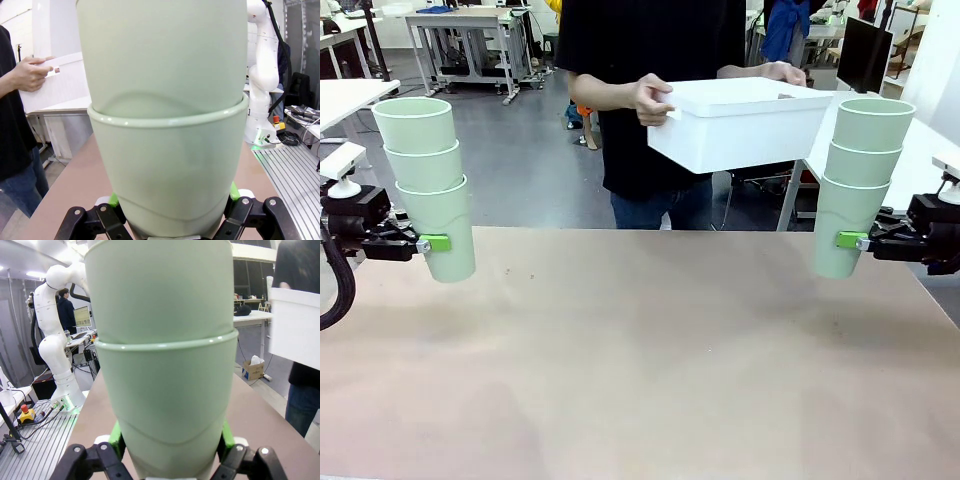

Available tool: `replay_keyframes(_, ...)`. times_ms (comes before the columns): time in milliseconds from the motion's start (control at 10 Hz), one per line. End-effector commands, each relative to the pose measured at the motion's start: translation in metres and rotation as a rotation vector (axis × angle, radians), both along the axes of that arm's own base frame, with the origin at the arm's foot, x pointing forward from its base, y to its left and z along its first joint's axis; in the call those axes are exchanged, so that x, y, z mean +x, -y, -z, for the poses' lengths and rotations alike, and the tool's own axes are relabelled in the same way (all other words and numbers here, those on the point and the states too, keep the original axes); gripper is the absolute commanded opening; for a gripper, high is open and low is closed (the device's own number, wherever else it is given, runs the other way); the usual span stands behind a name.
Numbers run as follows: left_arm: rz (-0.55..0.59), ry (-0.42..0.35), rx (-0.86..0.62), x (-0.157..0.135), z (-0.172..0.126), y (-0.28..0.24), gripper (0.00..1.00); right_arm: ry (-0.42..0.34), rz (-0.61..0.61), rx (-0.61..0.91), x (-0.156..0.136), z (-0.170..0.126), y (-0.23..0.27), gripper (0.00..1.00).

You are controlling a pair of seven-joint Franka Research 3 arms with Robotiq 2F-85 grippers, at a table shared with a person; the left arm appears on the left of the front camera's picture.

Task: Stack the cups and store them in the basket.
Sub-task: Place the stack of Reusable plastic cups into the Pantry Basket.

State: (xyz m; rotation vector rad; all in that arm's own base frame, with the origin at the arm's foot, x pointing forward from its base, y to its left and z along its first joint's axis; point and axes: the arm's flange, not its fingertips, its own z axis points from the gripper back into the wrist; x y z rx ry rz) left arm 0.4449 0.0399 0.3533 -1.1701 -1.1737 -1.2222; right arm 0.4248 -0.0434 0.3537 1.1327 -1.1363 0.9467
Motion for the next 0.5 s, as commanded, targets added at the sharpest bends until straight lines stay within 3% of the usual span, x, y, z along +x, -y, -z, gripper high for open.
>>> replay_keyframes(0, 0.0, 0.012, -0.005, -0.001, -0.0048, 0.0002, 0.85, 0.01, -0.004, -0.004, 0.0024, -0.0048, -0.0009, 0.86)
replay_keyframes(400, 0.0, 0.012, -0.005, -0.001, -0.0048, 0.0002, 0.85, 0.01, -0.004, -0.004, 0.0024, -0.0048, -0.0009, 0.86)
